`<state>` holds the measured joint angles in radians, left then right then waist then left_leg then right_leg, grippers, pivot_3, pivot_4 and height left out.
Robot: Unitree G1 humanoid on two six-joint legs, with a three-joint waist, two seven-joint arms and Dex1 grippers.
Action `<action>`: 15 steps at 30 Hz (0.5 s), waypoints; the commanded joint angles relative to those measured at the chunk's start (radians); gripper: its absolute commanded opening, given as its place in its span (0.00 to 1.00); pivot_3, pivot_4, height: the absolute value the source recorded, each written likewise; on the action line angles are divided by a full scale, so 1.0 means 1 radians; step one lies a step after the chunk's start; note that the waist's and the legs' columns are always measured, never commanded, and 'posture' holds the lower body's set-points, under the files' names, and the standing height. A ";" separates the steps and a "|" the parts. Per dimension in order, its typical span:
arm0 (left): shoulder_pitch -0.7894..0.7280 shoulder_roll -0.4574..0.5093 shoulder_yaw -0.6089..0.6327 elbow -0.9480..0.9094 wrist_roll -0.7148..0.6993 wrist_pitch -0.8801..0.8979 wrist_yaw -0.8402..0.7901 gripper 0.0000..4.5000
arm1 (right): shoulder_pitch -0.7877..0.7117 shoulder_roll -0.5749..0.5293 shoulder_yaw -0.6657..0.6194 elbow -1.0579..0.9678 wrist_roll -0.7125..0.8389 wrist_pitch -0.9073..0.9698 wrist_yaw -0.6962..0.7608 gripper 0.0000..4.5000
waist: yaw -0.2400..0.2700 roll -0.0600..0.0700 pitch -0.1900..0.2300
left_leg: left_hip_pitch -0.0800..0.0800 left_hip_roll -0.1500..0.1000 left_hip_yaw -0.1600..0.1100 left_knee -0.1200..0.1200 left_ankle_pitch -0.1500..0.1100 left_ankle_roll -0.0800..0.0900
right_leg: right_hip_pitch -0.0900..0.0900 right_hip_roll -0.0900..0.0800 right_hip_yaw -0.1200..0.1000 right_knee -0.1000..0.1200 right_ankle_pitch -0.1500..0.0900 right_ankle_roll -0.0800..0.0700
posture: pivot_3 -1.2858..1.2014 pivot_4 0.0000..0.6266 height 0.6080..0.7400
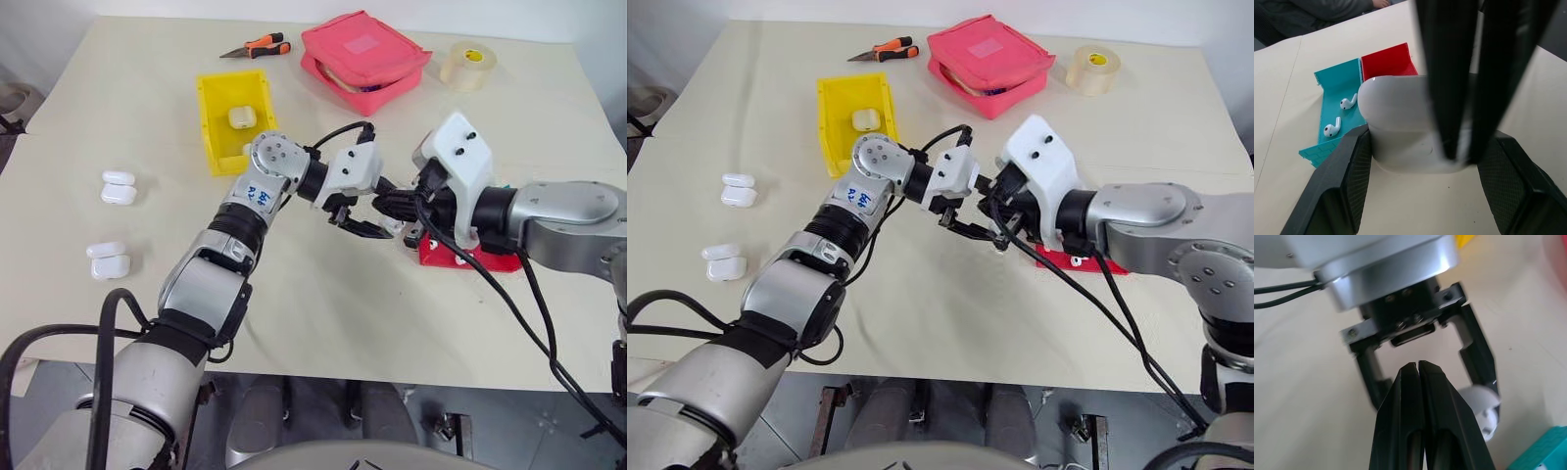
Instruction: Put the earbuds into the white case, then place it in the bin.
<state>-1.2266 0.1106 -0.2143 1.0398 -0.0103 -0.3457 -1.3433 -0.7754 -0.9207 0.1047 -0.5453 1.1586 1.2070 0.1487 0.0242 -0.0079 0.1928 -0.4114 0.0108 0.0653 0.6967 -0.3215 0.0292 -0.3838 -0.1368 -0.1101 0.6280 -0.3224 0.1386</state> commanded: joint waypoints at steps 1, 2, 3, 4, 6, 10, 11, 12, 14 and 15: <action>-0.020 -0.008 0.027 -0.013 -0.019 -0.018 0.010 0.62 | -0.005 0.008 -0.007 0.012 -0.070 0.009 0.033 0.02 | 0.000 0.000 0.000 | 0.000 0.000 0.000 0.000 0.000 0.000 | 0.000 0.000 0.000 0.000 0.000 0.000 | 0.52 0.24 1.00; -0.016 -0.007 0.033 -0.020 -0.027 -0.016 0.008 0.62 | 0.004 -0.004 -0.016 0.017 -0.089 0.014 0.042 0.02 | 0.001 0.000 0.000 | -0.001 0.000 0.000 0.000 0.000 0.000 | -0.001 0.000 0.000 0.000 0.000 0.000 | 0.52 0.24 1.00; -0.013 -0.006 0.037 -0.024 -0.032 -0.015 0.007 0.62 | 0.011 -0.012 -0.023 0.019 -0.104 0.018 0.050 0.02 | 0.001 0.000 0.000 | -0.003 0.000 0.000 0.001 0.000 0.000 | -0.003 0.000 0.000 0.001 0.000 0.000 | 0.52 0.24 1.00; -0.006 0.000 0.044 -0.035 -0.039 -0.013 0.005 0.62 | 0.030 -0.041 -0.045 0.018 -0.115 0.025 0.065 0.02 | 0.002 0.000 0.000 | -0.006 0.000 0.000 0.002 0.000 0.000 | -0.005 0.000 0.000 0.001 0.000 0.000 | 0.52 0.24 1.00; 0.007 0.011 0.058 -0.053 -0.050 0.001 0.007 0.62 | 0.069 -0.096 -0.091 0.010 -0.132 0.035 0.098 0.02 | 0.003 0.000 0.000 | -0.012 -0.001 0.000 0.004 0.000 0.000 | -0.010 0.000 0.000 0.002 0.001 0.001 | 0.52 0.24 1.00; 0.025 0.029 0.087 -0.086 -0.068 0.027 0.031 0.62 | 0.138 -0.163 -0.189 -0.004 -0.137 0.037 0.160 0.02 | 0.002 0.000 0.000 | -0.012 -0.004 0.001 0.003 0.000 0.000 | -0.010 -0.001 -0.001 0.001 0.001 0.001 | 0.52 0.24 1.00; 0.029 0.033 0.098 -0.096 -0.076 0.036 0.043 0.62 | 0.153 -0.167 -0.219 -0.004 -0.137 0.031 0.170 0.02 | 0.001 0.000 0.000 | -0.012 -0.005 0.001 0.003 0.000 0.000 | -0.010 -0.001 -0.001 0.001 0.001 0.001 | 0.52 0.24 1.00; 0.033 0.035 0.105 -0.105 -0.081 0.044 0.051 0.62 | 0.164 -0.167 -0.240 -0.005 -0.139 0.027 0.179 0.02 | 0.001 0.000 0.000 | -0.012 -0.005 0.001 0.003 0.000 0.000 | -0.010 -0.001 -0.001 0.002 0.001 0.001 | 0.52 0.24 1.00; 0.044 0.036 0.127 -0.133 -0.099 0.060 0.079 0.62 | 0.201 -0.149 -0.296 -0.004 -0.137 0.000 0.200 0.02 | 0.001 0.000 0.000 | -0.011 -0.005 0.000 0.003 0.000 0.000 | -0.010 -0.001 0.000 0.002 0.001 0.002 | 0.52 0.24 1.00; 0.049 0.036 0.138 -0.148 -0.108 0.070 0.096 0.62 | 0.224 -0.134 -0.325 -0.004 -0.136 -0.022 0.216 0.02 | 0.001 0.000 0.000 | -0.011 -0.005 0.000 0.003 0.000 0.000 | -0.010 -0.001 0.000 0.002 0.001 0.002 | 0.52 0.24 1.00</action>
<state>-1.1839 0.1466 -0.1091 0.9460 -0.0794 -0.2917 -1.2808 -0.5704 -1.0665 -0.1429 -0.5289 1.0194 1.2311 0.3343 0.0252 -0.0081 0.1928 -0.4223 0.0062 0.0648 0.6998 -0.3211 0.0292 -0.3931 -0.1374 -0.1103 0.6300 -0.3215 0.1402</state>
